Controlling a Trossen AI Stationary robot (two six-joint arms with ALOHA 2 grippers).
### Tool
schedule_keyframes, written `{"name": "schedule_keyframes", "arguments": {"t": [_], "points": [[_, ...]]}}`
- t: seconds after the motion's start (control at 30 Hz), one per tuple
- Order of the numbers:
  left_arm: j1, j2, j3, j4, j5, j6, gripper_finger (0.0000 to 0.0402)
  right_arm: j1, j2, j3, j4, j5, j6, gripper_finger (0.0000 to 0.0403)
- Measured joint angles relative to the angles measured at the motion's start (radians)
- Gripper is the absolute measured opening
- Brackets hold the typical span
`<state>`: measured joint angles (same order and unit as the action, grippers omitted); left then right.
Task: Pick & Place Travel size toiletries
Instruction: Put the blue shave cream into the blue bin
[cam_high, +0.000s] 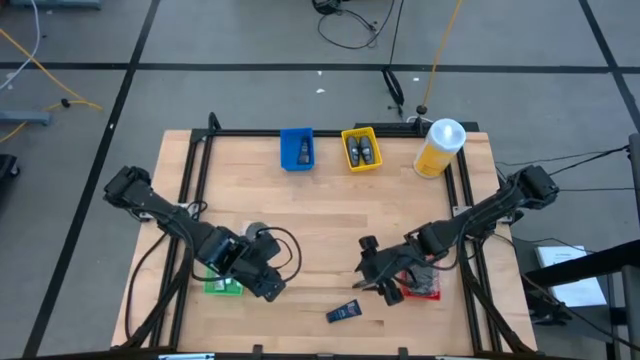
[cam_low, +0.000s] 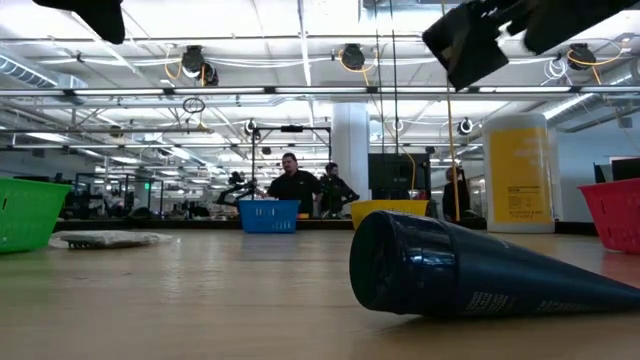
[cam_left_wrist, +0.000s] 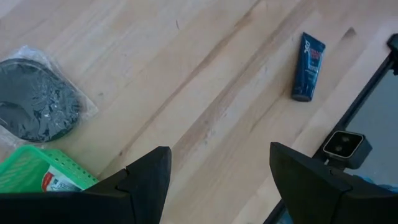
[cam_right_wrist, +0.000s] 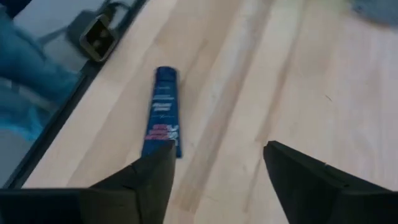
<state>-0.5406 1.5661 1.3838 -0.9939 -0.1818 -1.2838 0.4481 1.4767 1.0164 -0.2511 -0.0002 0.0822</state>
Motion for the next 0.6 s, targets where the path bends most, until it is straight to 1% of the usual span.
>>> {"name": "schedule_keyframes", "arguments": {"t": [0.13, 0.3, 0.4, 0.6], "points": [[-0.001, 0.000, 0.000, 0.000, -0.001, -0.001, 0.0269, 0.031, 0.037, 0.000, 0.069, -0.001, -0.048, 0.0260], [-0.001, 0.000, 0.000, 0.001, 0.000, 0.004, 0.0269, 0.059, 0.120, 0.000, 0.218, 0.000, -0.086, 0.0273], [-0.001, 0.000, 0.000, 0.001, 0.000, 0.028, 0.0269, 0.066, 0.175, 0.000, 0.312, 0.000, -0.053, 0.0277], [-0.004, 0.000, 0.000, -0.005, 0.008, 0.049, 0.0269, 0.087, 0.283, 0.000, 0.437, -0.003, 0.031, 0.0279]]}}
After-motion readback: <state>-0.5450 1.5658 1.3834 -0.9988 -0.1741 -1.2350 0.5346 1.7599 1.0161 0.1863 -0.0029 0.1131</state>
